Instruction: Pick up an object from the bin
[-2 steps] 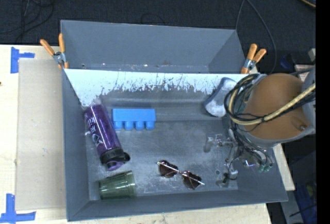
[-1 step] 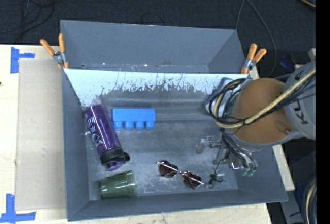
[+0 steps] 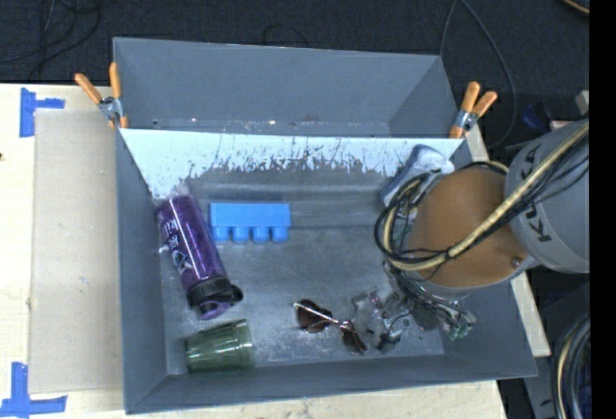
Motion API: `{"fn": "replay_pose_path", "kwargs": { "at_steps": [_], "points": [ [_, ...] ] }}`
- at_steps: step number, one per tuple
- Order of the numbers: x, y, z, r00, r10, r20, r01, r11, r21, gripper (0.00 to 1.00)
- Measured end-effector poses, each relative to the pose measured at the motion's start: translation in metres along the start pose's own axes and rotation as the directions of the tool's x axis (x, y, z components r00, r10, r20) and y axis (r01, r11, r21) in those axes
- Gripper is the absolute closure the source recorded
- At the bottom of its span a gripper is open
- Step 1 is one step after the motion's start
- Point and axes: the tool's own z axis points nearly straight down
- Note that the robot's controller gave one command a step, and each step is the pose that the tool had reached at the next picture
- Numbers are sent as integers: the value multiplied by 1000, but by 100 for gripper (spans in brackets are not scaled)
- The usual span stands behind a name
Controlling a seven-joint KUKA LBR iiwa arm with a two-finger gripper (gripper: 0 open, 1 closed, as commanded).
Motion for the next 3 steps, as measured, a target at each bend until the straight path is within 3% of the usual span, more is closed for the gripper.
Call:
{"fn": "replay_pose_path", "kwargs": {
  "at_steps": [1, 2, 3],
  "points": [
    [0, 0, 0, 1000, -1, 0, 1, 1000, 0, 100],
    [-12, 3, 19, 1000, -15, 3, 15, 1000, 0, 0],
    [-12, 3, 19, 1000, -15, 3, 15, 1000, 0, 0]
  ]
}}
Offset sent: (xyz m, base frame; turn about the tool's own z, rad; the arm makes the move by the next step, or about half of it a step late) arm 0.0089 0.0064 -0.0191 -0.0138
